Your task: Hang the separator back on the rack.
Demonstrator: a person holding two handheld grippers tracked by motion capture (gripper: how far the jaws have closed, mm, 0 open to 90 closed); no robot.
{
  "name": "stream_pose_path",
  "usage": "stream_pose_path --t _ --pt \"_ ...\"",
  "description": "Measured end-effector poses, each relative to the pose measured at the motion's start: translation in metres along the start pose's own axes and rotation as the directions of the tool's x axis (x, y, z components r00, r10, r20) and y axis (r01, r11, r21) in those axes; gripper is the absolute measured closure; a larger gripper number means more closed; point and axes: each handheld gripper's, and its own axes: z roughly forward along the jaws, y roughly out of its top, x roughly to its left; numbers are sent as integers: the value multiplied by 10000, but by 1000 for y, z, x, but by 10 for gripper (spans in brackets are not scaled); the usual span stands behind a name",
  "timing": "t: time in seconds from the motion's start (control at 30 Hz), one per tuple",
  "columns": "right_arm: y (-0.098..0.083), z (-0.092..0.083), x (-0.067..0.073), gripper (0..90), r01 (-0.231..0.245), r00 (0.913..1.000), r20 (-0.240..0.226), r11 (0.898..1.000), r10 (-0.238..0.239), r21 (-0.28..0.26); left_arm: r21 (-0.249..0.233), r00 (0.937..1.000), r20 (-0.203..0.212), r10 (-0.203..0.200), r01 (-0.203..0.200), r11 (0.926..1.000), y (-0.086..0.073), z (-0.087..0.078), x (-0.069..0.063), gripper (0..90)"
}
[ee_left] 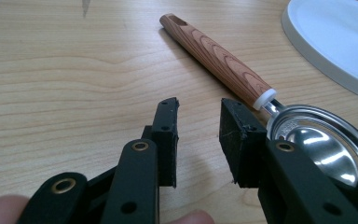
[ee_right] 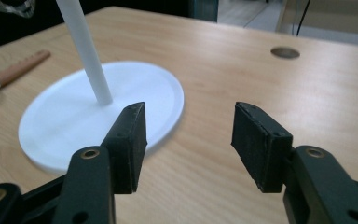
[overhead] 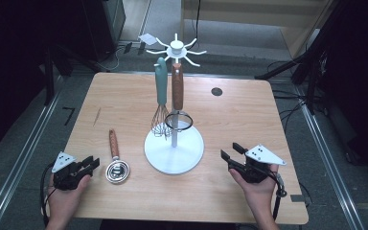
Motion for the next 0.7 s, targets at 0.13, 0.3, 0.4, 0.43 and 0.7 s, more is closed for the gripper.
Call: stream_pose_path --t 0.13,0.3,0.4,0.43,0.7 --pt "-21 3 0 439 -286 9994 203 9983 276 513 -32 9991 416 -66 67 10000 0 -2 1 695" --pt "-37 5 3 430 -597 9981 192 9925 579 1065 31 9957 894 245 -249 9997 0 -3 -5 690" --pt "-39 5 5 430 -781 9969 97 9917 775 1025 84 9909 1342 123 -135 9999 1 -4 -9 681" --pt "-39 6 5 431 -743 9972 92 9919 737 1034 117 9883 1518 110 -129 9998 1 -4 -11 680" --pt "-39 11 11 436 -656 9977 -104 9917 671 1103 711 9838 1794 41 -172 9973 -1 1 -19 680"
